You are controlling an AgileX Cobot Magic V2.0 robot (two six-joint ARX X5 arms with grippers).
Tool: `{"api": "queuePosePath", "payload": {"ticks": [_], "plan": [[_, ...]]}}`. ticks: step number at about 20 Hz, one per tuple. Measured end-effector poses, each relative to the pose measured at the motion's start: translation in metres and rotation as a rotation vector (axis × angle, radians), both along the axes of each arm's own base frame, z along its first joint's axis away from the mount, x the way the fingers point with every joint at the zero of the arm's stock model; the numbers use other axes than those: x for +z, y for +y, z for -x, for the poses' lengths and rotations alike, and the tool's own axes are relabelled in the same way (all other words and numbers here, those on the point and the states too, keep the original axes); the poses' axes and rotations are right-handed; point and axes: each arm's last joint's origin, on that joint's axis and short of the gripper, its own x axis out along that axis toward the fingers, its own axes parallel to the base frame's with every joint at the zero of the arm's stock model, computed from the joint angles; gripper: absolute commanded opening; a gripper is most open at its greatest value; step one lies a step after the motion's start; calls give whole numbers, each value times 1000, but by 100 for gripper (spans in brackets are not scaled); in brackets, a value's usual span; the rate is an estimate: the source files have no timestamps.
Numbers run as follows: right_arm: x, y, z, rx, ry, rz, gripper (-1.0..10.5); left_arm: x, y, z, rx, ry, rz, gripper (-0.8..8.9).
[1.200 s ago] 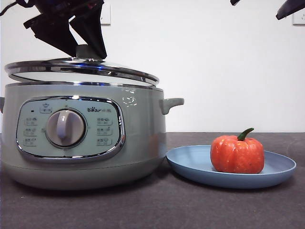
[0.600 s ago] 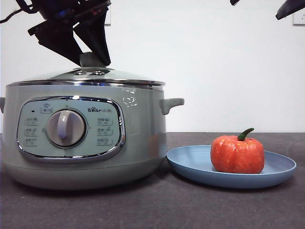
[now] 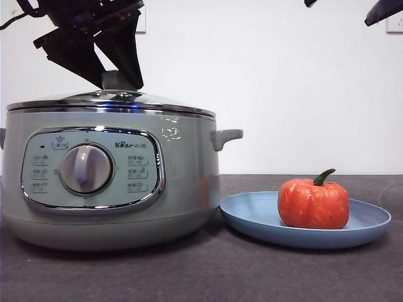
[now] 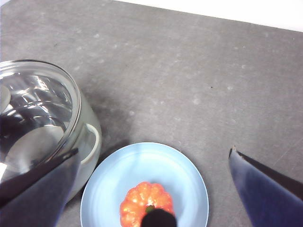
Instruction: Take the pumpkin out from the steamer,put the pumpkin in the blue plate,close the lid
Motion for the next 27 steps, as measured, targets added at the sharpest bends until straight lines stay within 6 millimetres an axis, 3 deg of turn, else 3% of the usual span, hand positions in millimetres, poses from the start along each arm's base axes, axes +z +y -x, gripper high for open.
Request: {"api": "queuePosePath", "payload": {"ticks": [1,7,10,12,15,17,18,21,27], "plan": [[0,0,0,0,0,0,598,0,0,0,2,-3,-1,527],[0,0,0,0,0,0,596,2,2,2,15,-13,2,534],[0,0,0,0,2,1,594,24,10,21,12,-84,45,528],[-2,0,1,0,22,10,561,44,20,41,8,-148,85,404],[-7,-2,4,0,73,33,221,64,37,70,17,-203,107,-20],[-8,-2,5,3,88,39,1,71,46,86,55,-237,85,-8],[-9,-3,6,4,71,31,-16,70,49,92,80,-266,74,-8],[-22,-5,18,16,-10,-15,-16,49,56,109,113,-314,58,-8],[-81,-20,57,-8,-166,-126,-16,-15,71,136,121,-348,83,-3]]}}
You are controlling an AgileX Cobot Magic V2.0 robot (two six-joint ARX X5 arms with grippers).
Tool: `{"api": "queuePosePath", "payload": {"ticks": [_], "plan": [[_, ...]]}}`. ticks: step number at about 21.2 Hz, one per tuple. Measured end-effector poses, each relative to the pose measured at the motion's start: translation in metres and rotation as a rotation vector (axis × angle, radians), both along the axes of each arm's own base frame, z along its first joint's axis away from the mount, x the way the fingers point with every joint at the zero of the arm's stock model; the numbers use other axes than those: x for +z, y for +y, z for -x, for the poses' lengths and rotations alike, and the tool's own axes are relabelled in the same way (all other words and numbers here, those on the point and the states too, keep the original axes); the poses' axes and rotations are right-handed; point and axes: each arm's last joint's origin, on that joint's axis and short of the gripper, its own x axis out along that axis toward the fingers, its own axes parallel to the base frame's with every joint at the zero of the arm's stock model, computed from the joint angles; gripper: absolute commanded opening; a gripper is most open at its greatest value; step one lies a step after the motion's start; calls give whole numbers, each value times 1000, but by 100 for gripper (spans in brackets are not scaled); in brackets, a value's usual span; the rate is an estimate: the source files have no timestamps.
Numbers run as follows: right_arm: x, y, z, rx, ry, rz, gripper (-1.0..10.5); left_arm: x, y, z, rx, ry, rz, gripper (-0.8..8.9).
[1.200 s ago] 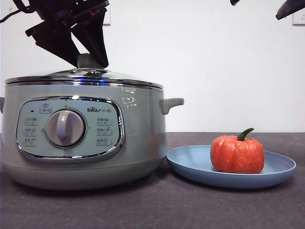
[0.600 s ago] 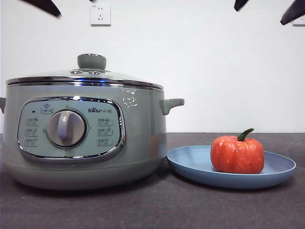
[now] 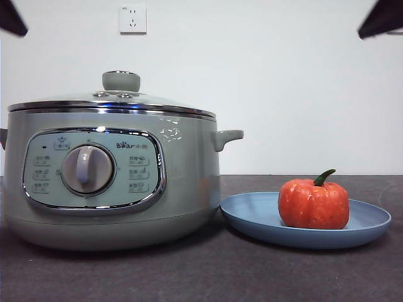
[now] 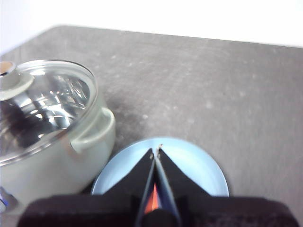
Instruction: Take the pumpkin out from the steamer,put the pumpkin in the blue plate,close the lid
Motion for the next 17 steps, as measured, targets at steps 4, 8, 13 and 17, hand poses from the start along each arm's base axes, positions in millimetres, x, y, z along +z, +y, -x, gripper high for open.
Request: {"api": "queuePosePath", "payload": {"ticks": [4,8,13,17], "plan": [[-5,-4,2,-103,33,-17,-16,-2,1,2,15,21,18,-3],[-5,-4,2,-108,36,-24,-16,-2,1,1,15,25,16,-3],[-6,-4,2,-109,41,-22,-16,-2,1,1,15,25,17,-3],[-7,-5,3,-109,56,-13,-16,-2,2,2,15,26,13,-3]]}}
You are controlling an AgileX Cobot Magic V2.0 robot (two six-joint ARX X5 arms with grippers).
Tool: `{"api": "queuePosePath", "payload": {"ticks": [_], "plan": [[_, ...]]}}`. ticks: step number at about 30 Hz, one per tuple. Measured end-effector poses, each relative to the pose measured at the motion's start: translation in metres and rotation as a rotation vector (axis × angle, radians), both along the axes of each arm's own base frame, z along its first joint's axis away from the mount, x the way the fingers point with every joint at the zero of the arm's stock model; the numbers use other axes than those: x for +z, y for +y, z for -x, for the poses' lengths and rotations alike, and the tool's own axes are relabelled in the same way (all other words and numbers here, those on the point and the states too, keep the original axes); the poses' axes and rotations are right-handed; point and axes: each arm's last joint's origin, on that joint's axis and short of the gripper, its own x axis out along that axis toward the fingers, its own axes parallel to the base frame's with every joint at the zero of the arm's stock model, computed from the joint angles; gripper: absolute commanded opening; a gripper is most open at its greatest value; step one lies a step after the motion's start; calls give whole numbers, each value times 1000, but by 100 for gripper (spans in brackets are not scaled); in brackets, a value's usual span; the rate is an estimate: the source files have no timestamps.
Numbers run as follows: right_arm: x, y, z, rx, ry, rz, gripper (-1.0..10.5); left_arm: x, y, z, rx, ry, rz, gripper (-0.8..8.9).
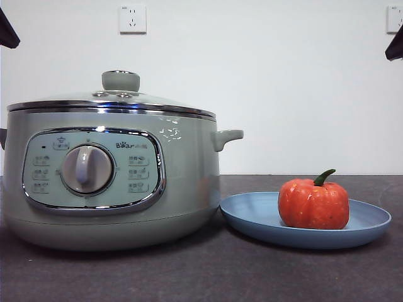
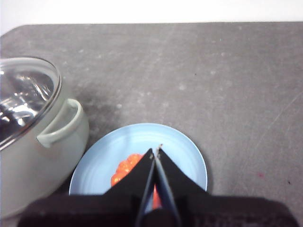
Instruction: Take the pumpkin out from the steamer,put the pumpkin in the blue plate,close the lid
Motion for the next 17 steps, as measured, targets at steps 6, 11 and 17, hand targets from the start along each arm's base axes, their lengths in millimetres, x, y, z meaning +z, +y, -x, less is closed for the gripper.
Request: {"api": "queuePosePath", "payload": {"ticks": [6,11,17], "plan": [[-1,0,0,0,11,6,-16,16,29,28,36,-166,43,-3],[-1,0,0,0,11,5,-16,5,54,46,238,-306,70,-3],[-1,0,0,0,11,6,-16,-50,64,36,397,-251,25,-3]]}}
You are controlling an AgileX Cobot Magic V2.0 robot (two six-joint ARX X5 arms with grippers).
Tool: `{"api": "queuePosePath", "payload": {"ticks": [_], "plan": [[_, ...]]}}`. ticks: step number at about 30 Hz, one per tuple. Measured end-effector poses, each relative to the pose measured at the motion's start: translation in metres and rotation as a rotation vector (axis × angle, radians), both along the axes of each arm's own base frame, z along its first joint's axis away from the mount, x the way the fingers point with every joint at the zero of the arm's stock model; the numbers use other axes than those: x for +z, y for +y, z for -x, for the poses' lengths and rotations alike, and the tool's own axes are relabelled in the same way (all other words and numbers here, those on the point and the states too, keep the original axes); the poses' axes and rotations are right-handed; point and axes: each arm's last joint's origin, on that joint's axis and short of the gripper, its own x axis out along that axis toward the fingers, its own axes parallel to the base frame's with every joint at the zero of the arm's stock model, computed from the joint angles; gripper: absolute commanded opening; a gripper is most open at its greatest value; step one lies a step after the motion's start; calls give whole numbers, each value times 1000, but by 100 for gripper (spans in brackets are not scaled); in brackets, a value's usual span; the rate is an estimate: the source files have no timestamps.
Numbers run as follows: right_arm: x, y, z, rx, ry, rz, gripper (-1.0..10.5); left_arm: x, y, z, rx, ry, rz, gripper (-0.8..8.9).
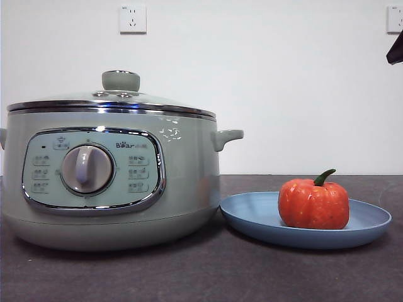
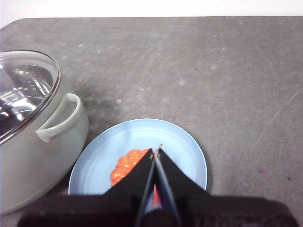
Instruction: Take the pumpkin out from the steamer,put the pumpkin in the blue plate,close the lid
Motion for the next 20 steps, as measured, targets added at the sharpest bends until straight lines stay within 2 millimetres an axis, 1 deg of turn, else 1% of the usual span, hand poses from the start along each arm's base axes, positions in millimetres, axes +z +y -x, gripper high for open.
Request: {"api": "queuePosePath", "payload": {"ticks": [4,7,10,20], "plan": [[0,0,0,0,0,0,-16,-32,2,-8,23,-7,19,-3],[0,0,0,0,0,0,-16,-50,1,-11,-3,6,34,-3],[0,0,0,0,0,0,-16,-61,1,-13,-7,15,41,-3],[0,0,0,-1,1,-3,-16,-81,1,-13,-4,27,49,-3]]}}
